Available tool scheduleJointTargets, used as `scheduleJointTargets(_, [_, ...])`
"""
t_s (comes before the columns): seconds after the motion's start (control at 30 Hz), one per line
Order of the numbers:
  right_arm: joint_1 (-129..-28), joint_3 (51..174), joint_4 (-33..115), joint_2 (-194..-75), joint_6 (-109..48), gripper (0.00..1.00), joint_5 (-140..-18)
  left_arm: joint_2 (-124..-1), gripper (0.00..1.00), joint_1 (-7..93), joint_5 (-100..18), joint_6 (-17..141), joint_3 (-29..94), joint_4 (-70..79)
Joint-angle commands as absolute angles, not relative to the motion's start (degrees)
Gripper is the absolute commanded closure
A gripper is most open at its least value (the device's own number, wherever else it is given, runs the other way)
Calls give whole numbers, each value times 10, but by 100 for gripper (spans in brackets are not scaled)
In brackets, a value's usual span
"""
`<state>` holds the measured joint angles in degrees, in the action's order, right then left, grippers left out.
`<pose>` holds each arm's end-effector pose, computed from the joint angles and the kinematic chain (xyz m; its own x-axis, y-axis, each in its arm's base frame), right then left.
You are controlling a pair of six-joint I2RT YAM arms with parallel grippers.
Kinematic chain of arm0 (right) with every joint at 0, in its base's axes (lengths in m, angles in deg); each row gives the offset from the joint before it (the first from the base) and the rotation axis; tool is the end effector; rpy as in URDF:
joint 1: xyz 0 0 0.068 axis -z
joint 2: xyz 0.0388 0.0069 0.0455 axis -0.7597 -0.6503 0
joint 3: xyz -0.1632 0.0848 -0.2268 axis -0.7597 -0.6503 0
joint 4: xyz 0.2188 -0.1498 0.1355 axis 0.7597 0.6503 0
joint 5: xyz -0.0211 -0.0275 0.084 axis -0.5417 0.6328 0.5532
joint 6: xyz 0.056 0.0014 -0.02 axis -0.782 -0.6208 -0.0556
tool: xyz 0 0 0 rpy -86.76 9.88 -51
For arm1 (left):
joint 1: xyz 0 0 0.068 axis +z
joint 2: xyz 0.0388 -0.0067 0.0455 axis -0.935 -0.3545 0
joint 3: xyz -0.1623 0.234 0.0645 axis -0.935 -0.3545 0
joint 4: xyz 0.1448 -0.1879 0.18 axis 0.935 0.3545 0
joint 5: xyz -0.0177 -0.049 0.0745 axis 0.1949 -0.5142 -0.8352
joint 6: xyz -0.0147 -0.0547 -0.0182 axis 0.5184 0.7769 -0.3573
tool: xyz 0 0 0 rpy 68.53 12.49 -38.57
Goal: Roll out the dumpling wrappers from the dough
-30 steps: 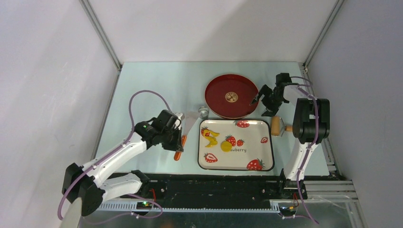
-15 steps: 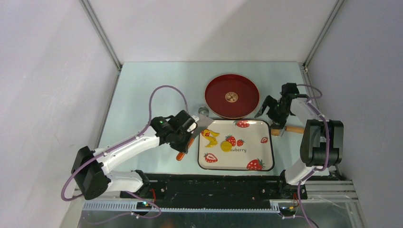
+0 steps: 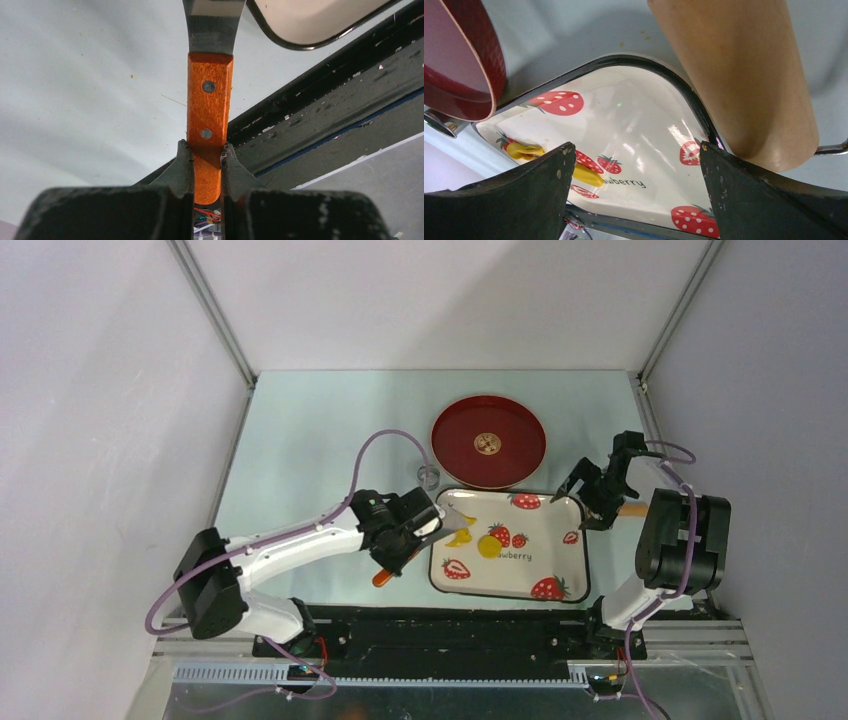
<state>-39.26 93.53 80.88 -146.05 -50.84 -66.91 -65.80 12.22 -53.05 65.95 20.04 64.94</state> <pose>0.3215 -0.0431 0.1640 -0.8111 0.5823 -0.0541 0.5201 0.7606 0.3886 0.1540 -0.2323 0.2403 -0.7385 0.6348 -0.2273 0.6522 0.7581 -0.0016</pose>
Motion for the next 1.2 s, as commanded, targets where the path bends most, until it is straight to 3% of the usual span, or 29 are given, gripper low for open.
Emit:
scheduleJointTargets(0.0, [-382,937,815,-1450,-471,2,-707,-675,100,100,-535,623,233,660])
scheduleJointTargets(0.43, [-356,937,839,-1389,-449,2,-714,-669,100,86,-524,618,236,671])
scheduleJointTargets(0.73, [-360,937,829,-1456,-441,6,-730,-686,100,78,-515,601,244,677])
scheduleJointTargets(1.17, [-476,937,810,-1501,-467,8,-709,-709,100,44,-499,614,217,698])
